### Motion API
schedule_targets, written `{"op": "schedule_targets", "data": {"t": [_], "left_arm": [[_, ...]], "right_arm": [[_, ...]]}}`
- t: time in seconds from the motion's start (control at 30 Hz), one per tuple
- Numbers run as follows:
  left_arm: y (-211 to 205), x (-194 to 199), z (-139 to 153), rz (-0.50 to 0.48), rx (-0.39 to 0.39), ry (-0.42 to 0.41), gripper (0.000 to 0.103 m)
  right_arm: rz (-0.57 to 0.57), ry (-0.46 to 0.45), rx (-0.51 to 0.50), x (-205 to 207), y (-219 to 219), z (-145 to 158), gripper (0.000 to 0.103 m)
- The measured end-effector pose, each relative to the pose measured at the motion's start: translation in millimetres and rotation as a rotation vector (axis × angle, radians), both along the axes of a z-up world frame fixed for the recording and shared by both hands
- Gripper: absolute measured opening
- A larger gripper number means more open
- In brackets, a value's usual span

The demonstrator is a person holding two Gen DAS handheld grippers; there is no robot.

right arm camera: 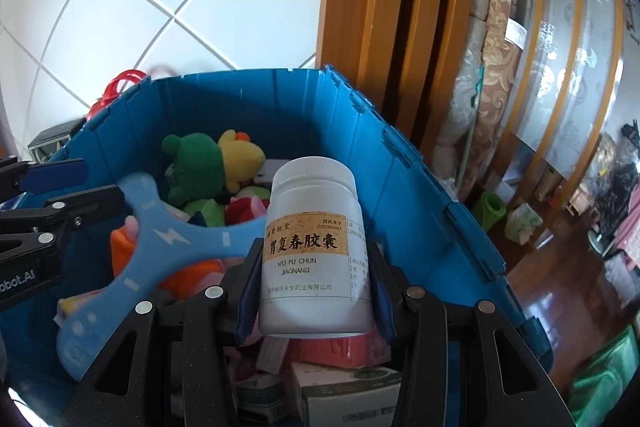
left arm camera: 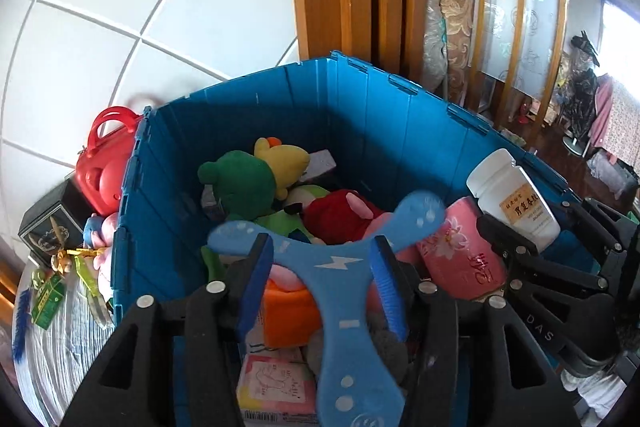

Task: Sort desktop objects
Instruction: 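Carry the boomerang and white bottle over the blue bin with both grippers, then open both grippers to drop the boomerang and bottle into the bin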

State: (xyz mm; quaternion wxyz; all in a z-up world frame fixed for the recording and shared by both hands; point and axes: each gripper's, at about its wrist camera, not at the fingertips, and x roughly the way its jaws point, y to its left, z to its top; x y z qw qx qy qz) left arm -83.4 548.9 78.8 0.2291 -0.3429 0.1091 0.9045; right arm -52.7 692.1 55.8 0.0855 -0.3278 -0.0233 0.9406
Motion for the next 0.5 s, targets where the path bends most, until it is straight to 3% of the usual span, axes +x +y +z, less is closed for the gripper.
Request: {"op": "schedule_targets", "data": {"t": [0.23, 0.33, 0.4, 0.5], "left_arm": [[-10.7, -2.0, -0.7, 0.020, 0.022, 0.005, 0.051], [-14.9, -0.7, 0.2, 0.019, 0.028, 0.007, 0.051], [-17.0, 1.7, 0.5, 0.019, 0.030, 0.014, 0.051], [-25.3, 6.2, 1.4, 0.018, 0.049, 0.013, 0.051]], "right_arm": [[-0.025, -0.012, 0.050, -3.8, -4.1, 0.3, 0.048], [-0.028, -0.006, 0.049, -3.6, -4.7, 2.0, 0.068], [-0.029, 0.009, 0.052, -0.7, -6.2, 4.5, 0.088], [-0.037, 0.020, 0.070, 2.4, -10.5, 6.4, 0.100]]}}
